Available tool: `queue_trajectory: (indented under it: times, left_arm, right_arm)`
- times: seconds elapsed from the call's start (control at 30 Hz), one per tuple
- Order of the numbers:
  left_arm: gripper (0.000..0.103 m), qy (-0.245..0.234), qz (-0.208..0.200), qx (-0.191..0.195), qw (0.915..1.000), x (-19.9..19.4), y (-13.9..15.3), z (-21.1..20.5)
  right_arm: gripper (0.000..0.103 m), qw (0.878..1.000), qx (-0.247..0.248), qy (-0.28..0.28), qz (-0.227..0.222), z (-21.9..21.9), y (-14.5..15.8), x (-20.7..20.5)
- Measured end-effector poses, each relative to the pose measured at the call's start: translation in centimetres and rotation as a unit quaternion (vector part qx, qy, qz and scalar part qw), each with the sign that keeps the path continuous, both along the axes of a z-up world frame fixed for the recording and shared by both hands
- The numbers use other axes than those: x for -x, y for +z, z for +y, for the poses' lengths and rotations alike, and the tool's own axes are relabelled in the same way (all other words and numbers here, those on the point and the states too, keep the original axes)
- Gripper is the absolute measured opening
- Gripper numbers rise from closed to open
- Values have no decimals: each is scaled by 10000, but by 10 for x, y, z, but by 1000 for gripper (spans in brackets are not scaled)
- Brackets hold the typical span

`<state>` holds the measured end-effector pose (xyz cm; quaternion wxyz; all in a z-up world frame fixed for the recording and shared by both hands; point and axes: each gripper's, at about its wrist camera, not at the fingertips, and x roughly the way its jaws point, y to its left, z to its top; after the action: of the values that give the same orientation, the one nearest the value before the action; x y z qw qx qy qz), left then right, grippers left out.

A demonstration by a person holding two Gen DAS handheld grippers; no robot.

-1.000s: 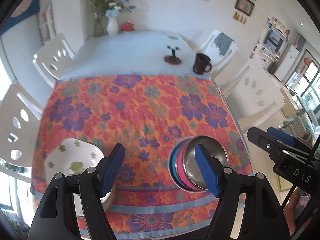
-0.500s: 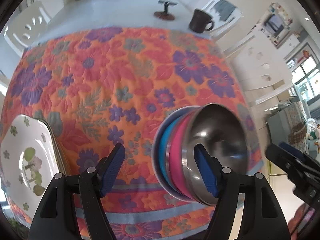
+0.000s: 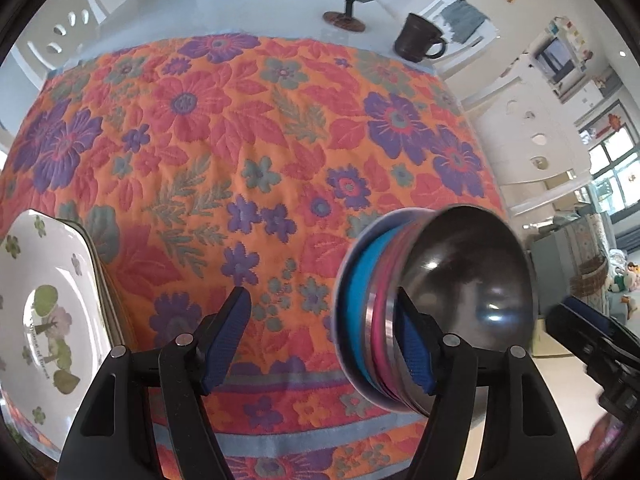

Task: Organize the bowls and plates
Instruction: 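Grip the whole dish stack rim with both grippers and lift it, then carry the dish stack toward the white square leaf-print plate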

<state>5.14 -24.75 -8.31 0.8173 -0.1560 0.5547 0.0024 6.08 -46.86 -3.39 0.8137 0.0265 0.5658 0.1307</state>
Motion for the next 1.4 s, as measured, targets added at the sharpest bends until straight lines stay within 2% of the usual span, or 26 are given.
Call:
queue_trajectory:
  times: [0.13,0.23,0.37,0.53,0.73,0.93,1.17,1.4]
  left_arm:
    - [68,-92,-106,-7,9999,5,14,-7]
    - [68,-164,-255,-182,9994,9,27,-14]
    - [73,-221,-541,-565,9967,15,49,-22]
    - [73,-293,-458,-804,9953,12,47,-27]
    - [73,-361,-296,-504,9976,15,35,-28]
    - [73,-377,-279,-522,9975,14,33,-29]
    - [73,-324,-136,-358,9987,13,22,-25]
    - [73,-392,-100,-218,9989,7,14,-26]
  right_arm:
    - [68,9999,-107,-54,29,-3,-3,-1]
    - [68,10000,-83,-6,43,-1,0,-2]
    - [68,9996,190,127,-151,8,6,2]
    - [68,9993,295,202,-150,14,3,1]
    - [68,9995,256,125,-117,11,-5,0]
    - [68,9994,290,170,-54,12,-9,-3]
    - [68,9990,376,234,-49,19,-18,-3]
    - [68,9998,100,180,61,17,-31,-10]
